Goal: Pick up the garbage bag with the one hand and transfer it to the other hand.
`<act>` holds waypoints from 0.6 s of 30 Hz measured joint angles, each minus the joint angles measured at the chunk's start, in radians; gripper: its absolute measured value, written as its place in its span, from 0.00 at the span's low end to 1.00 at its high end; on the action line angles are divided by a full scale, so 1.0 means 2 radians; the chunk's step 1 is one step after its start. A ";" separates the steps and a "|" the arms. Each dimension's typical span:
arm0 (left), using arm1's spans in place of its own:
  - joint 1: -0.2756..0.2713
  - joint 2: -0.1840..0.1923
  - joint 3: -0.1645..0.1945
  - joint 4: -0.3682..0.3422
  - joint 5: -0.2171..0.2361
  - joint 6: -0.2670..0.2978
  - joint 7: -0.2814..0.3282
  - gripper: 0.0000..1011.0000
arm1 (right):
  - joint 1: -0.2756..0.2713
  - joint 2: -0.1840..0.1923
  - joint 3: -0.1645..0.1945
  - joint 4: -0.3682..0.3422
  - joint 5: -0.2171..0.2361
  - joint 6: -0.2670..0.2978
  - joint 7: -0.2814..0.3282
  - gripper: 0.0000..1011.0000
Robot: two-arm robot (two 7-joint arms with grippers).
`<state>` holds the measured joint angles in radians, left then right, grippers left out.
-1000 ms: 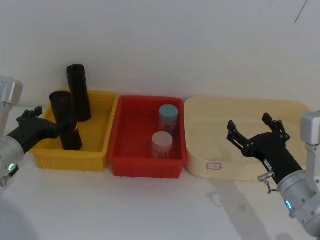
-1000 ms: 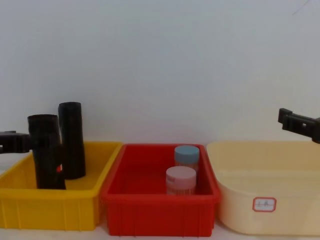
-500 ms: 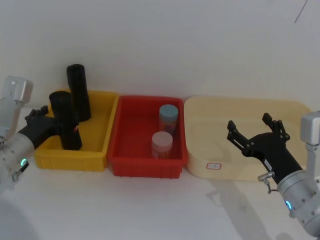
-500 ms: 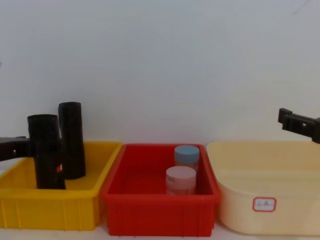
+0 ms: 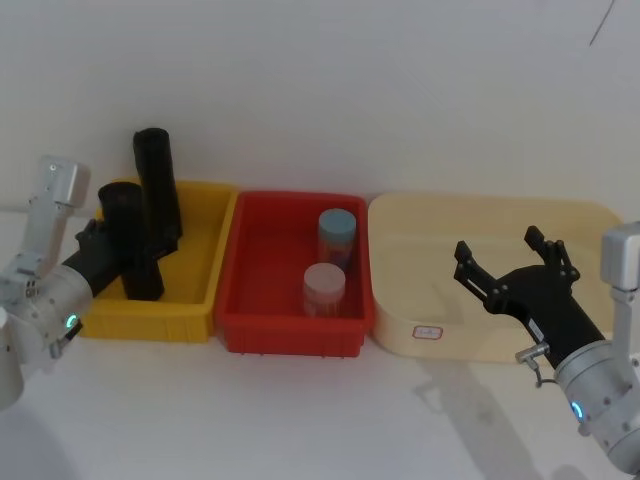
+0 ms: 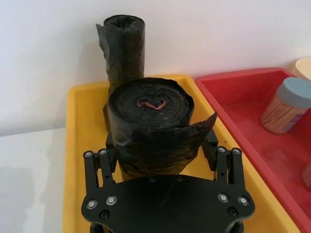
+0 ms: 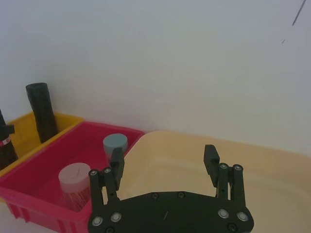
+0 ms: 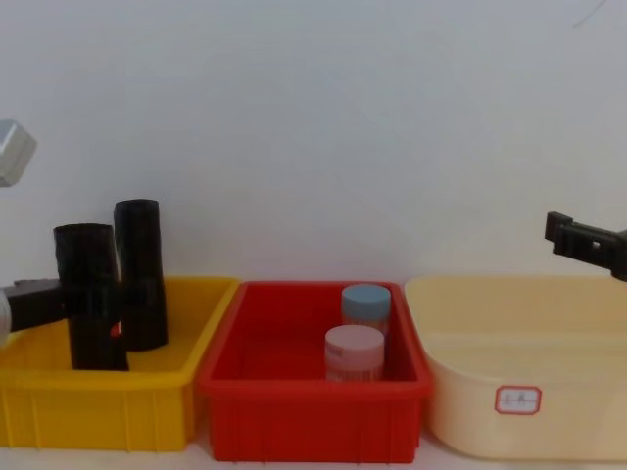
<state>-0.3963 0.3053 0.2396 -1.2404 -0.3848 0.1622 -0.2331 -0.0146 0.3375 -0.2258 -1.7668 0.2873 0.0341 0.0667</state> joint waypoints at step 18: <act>-0.014 -0.010 0.005 0.026 0.003 -0.012 -0.009 0.63 | 0.000 0.000 0.000 0.000 0.000 0.000 0.000 0.99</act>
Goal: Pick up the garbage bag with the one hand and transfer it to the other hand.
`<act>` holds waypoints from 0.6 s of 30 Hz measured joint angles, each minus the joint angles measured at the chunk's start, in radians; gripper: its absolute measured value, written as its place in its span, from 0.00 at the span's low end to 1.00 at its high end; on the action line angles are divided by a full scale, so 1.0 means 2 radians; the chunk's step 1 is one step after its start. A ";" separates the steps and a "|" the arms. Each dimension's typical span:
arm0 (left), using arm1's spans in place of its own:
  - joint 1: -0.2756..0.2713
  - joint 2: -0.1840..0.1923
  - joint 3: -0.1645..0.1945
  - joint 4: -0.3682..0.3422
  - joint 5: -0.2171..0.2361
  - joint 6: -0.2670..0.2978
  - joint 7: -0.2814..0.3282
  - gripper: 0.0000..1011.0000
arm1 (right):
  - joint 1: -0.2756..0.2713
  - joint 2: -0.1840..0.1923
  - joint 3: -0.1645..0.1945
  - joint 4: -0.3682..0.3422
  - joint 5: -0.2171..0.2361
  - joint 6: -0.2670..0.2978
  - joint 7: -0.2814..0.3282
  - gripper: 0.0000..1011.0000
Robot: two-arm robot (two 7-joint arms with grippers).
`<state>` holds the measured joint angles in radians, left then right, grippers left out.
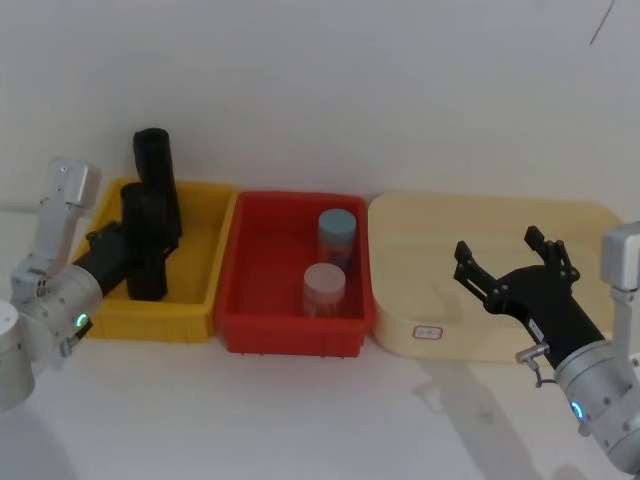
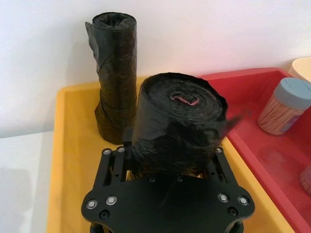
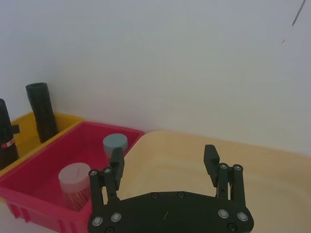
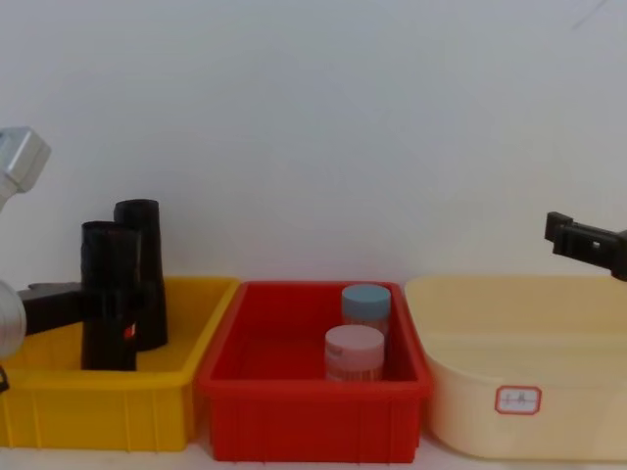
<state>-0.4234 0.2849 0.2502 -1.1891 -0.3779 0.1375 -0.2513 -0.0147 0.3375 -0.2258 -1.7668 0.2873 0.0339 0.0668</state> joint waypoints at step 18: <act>-0.003 -0.002 0.001 0.006 0.001 -0.003 -0.002 0.50 | 0.003 0.000 0.002 0.001 0.013 0.008 0.016 0.99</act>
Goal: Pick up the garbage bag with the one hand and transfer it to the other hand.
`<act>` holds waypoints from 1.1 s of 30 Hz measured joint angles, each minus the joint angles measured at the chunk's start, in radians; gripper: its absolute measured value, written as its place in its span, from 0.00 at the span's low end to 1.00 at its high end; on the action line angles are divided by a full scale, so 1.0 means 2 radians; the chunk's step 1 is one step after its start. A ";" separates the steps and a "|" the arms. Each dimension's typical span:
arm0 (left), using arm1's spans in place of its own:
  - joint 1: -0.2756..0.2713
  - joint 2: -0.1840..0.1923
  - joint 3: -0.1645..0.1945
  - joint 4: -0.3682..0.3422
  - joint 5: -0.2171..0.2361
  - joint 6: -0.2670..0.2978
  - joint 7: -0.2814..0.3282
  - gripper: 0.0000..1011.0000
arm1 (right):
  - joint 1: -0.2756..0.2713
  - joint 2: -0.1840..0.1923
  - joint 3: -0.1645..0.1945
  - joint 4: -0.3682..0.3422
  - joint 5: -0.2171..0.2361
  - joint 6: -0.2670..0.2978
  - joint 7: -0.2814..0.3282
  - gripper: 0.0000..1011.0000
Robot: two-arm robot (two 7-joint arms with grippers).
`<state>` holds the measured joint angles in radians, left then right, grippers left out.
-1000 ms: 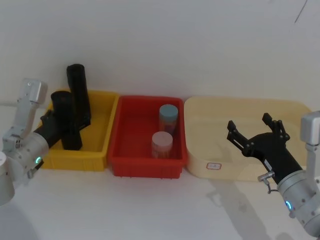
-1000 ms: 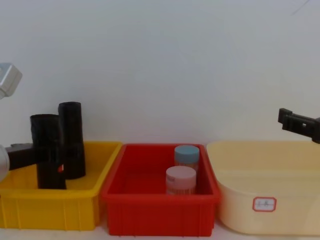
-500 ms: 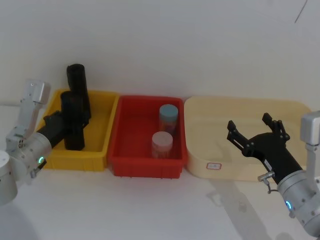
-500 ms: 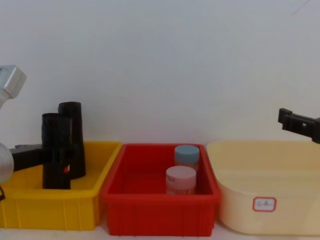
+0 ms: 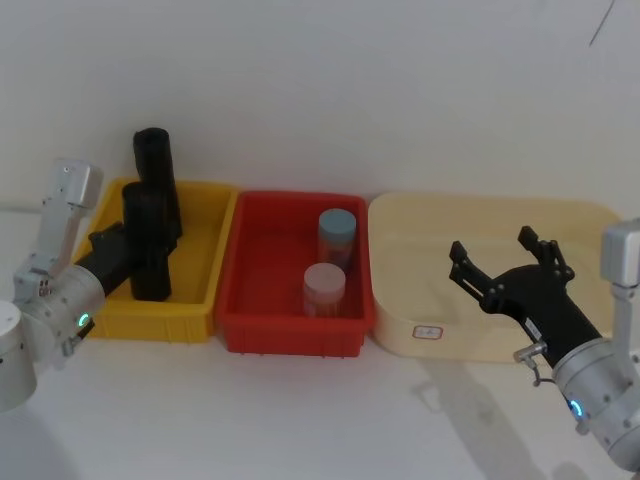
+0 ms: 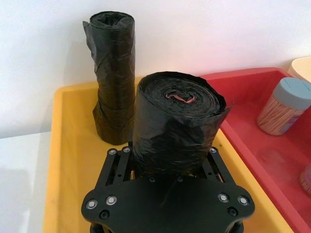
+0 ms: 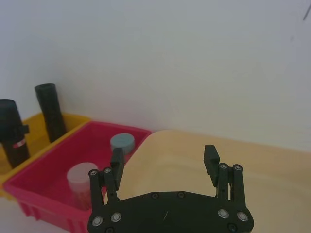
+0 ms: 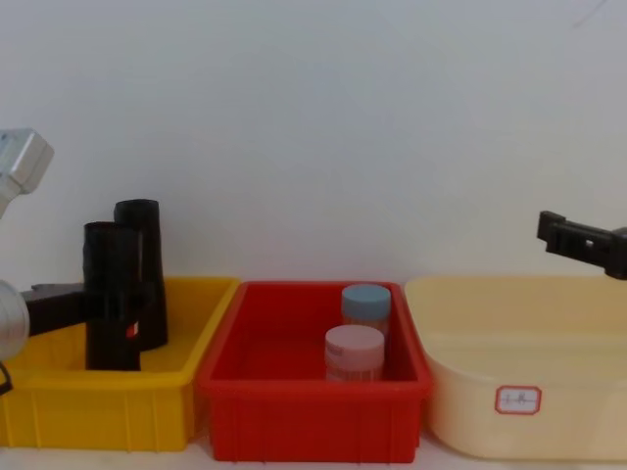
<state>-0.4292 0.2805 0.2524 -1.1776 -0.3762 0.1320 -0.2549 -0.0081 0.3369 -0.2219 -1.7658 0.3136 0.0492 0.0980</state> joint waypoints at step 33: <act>-0.001 -0.001 0.000 0.002 0.000 -0.001 -0.001 0.48 | 0.201 -0.037 -0.105 0.152 0.069 0.183 0.120 0.99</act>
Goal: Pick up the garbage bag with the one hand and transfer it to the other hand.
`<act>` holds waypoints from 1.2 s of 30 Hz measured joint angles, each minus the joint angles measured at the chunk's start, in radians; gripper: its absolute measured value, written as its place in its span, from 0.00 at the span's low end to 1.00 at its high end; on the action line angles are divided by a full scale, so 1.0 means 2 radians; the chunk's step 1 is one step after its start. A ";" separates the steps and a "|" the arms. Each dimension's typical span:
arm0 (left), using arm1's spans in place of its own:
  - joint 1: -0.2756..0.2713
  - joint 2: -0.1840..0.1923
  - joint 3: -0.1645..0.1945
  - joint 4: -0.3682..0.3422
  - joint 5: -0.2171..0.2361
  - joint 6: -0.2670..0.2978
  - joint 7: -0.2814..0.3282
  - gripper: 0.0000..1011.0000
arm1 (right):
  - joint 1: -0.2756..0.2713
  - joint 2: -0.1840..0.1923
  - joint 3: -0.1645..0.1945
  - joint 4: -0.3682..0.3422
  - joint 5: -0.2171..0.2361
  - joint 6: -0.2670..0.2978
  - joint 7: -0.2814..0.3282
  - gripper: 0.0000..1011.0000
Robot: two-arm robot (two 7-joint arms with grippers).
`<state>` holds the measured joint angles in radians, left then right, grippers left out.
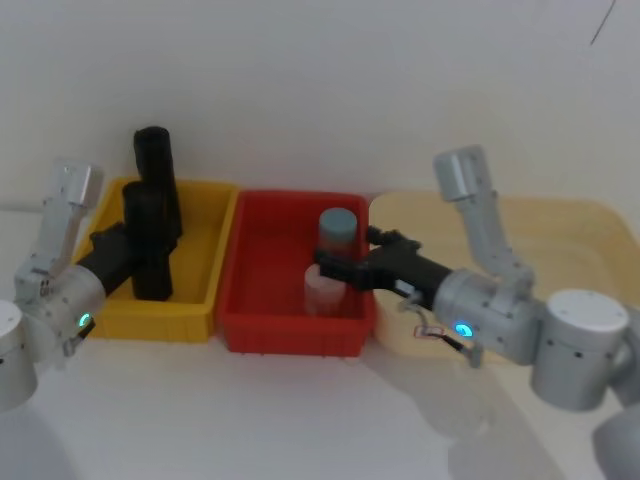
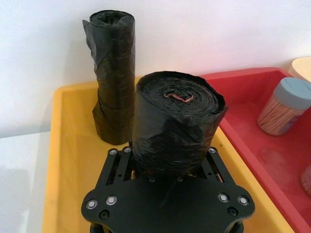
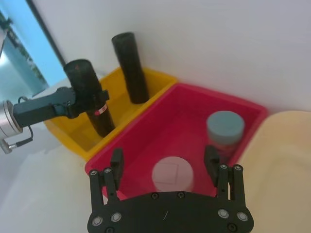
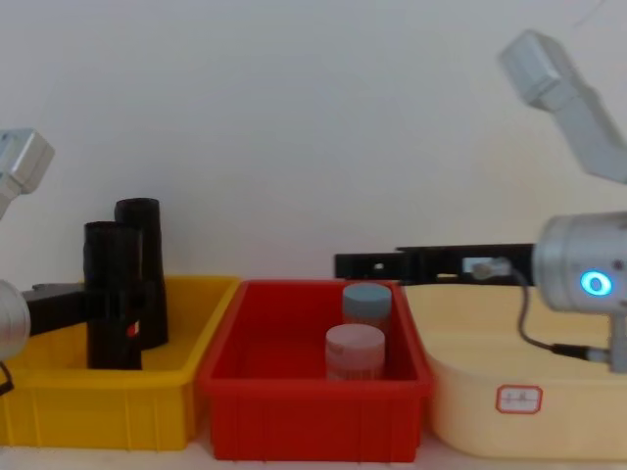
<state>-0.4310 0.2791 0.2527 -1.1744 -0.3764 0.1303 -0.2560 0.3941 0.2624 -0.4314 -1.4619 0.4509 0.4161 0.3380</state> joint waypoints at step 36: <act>0.000 0.000 0.000 0.000 0.000 0.000 0.000 0.48 | 0.115 -0.015 -0.102 0.112 -0.079 0.037 0.028 0.99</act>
<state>-0.4309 0.2791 0.2527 -1.1744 -0.3763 0.1306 -0.2559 0.6232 0.2330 -0.6355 -1.2380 0.2933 0.4900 0.3946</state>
